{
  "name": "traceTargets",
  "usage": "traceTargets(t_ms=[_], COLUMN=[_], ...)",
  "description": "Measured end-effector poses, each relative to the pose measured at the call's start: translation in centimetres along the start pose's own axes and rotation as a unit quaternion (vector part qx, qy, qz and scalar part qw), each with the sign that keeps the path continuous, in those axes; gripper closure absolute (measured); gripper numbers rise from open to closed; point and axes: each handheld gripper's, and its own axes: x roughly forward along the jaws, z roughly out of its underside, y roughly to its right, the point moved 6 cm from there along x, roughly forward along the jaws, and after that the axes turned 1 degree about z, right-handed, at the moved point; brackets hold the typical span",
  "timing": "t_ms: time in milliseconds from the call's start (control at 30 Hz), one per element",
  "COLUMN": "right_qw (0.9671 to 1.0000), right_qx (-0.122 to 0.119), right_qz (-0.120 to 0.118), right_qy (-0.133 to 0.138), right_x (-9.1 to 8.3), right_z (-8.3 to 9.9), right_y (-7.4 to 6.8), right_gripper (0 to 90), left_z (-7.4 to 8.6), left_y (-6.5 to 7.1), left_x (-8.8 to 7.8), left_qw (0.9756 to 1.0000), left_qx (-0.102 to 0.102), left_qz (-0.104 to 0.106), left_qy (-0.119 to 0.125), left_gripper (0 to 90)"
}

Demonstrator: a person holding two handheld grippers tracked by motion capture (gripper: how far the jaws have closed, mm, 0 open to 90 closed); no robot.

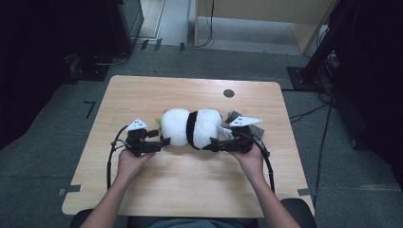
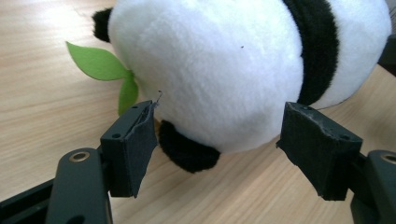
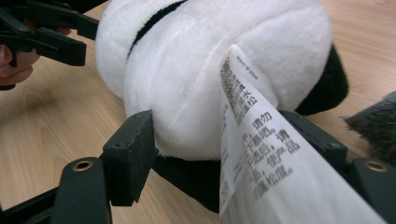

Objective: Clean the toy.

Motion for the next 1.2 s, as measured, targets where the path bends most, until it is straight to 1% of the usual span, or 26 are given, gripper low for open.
traceTargets(t_ms=[100,167,233,300,367,400,433,533,633,733,800,833,900,967,1033,1100,1167,1200], right_qw=[1.0000,0.9999,0.9997,0.9993,0.9988,0.9984,0.9981,0.9970,0.9954,0.9934,0.9920,0.9916,0.9892,0.9880,0.9856,0.9827,0.9803,0.9800], right_qx=[0.002,-0.001,-0.002,0.004,0.007,0.010,0.011,0.020,0.023,0.024,0.024,0.021,0.010,0.012,0.009,0.010,0.015,0.019], right_qz=[0.006,0.016,0.023,0.031,0.041,0.047,0.050,0.063,0.080,0.099,0.112,0.117,0.140,0.148,0.161,0.176,0.188,0.189], right_qy=[0.003,0.006,0.013,0.018,0.027,0.031,0.033,0.041,0.048,0.053,0.053,0.052,0.043,0.043,0.050,0.057,0.058,0.058], right_x=[-0.4,-0.8,-1.2,-1.7,-2.2,-2.6,-2.8,-3.6,-4.1,-4.3,-4.3,-4.2,-4.1,-4.0,-4.0,-4.0,-4.0,-3.9], right_z=[0.0,-0.1,-0.1,-0.1,-0.1,-0.1,-0.1,0.0,0.3,0.6,0.9,1.0,1.4,1.6,1.7,1.8,2.0,2.2], right_y=[0.5,0.8,1.2,1.7,2.3,2.5,2.7,3.6,4.6,5.7,6.4,6.7,7.5,8.1,8.5,8.9,9.4,9.6], right_gripper=[31.9,32.3,32.5,32.7,32.7,32.9,33.2,33.9,34.6,34.9,35.0,35.1,35.9,36.4,36.9,37.4,37.6,37.8], left_z=[-0.3,-0.5,-0.8,-1.0,-1.2,-1.3,-1.4,-1.6,-1.7,-1.7,-1.7,-1.7,-1.7,-1.7,-1.7,-1.7,-1.6,-1.6], left_y=[-0.2,-0.3,-0.5,-0.6,-0.8,-0.9,-1.0,-1.3,-1.4,-1.5,-1.5,-1.6,-1.6,-1.6,-1.6,-1.6,-1.5,-1.4], left_x=[-0.1,-0.1,-0.1,-0.1,-0.2,-0.2,-0.2,-0.1,0.1,0.4,0.5,0.6,0.6,0.7,0.7,0.7,0.8,0.8], left_qw=[1.0000,0.9999,0.9999,0.9998,0.9994,0.9995,0.9997,0.9996,0.9997,0.9997,0.9997,0.9997,0.9997,0.9997,0.9998,0.9999,0.9999,0.9998], left_qx=[0.004,0.008,0.009,0.007,0.010,0.010,0.009,0.014,0.012,0.017,0.017,0.015,0.014,0.016,0.015,0.012,0.012,0.014], left_qz=[-0.002,-0.006,-0.004,-0.004,-0.009,-0.007,-0.008,-0.009,-0.007,-0.008,-0.007,-0.006,-0.004,-0.003,-0.001,0.003,0.006,0.006], left_qy=[0.004,0.008,0.010,0.020,0.031,0.029,0.021,0.024,0.021,0.017,0.016,0.018,0.019,0.017,0.015,0.012,0.008,0.009], left_gripper=[26.6,26.5,26.5,26.5,26.6,26.6,26.5,26.6,26.6,26.4,26.0,25.7,25.6,25.6,25.6,25.6,25.7,25.7])
